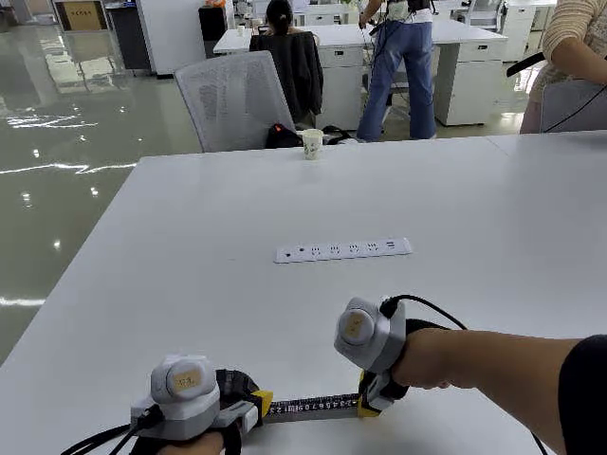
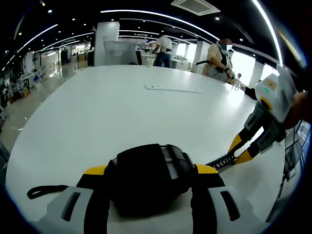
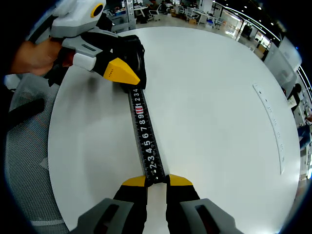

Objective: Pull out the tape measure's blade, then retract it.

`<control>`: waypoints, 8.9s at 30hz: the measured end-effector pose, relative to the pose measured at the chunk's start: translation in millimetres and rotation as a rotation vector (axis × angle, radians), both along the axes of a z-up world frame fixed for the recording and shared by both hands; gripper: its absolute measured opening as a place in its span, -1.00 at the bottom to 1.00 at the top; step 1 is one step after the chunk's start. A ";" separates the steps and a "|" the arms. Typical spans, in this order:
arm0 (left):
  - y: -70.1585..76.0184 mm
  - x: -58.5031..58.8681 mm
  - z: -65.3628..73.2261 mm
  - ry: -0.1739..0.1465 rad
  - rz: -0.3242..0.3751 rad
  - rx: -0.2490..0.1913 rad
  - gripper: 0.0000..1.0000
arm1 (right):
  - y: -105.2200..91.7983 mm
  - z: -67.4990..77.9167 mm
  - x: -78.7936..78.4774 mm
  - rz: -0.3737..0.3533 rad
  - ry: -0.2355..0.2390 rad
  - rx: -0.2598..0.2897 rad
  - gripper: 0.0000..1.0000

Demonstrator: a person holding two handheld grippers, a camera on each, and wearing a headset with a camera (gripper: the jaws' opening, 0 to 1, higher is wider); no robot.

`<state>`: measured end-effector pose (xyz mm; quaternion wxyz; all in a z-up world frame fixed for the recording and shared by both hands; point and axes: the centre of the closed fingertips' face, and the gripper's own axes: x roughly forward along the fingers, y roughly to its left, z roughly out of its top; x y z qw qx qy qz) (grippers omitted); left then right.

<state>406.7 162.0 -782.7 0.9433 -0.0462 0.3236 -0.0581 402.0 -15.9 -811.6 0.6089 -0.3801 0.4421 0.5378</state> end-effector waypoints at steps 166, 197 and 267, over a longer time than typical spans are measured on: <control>1.0 -2.5 -0.6 0.020 -0.018 -0.061 0.26 | 61.1 1.0 -4.6 -0.007 0.000 0.127 -0.77; 0.4 -3.3 -0.6 0.027 -0.022 -0.070 0.26 | 70.7 0.8 -6.4 -0.006 0.013 0.130 -0.77; 1.3 -3.8 0.0 0.035 -0.023 -0.089 0.26 | 98.5 1.4 -10.0 -0.006 0.004 0.198 -0.78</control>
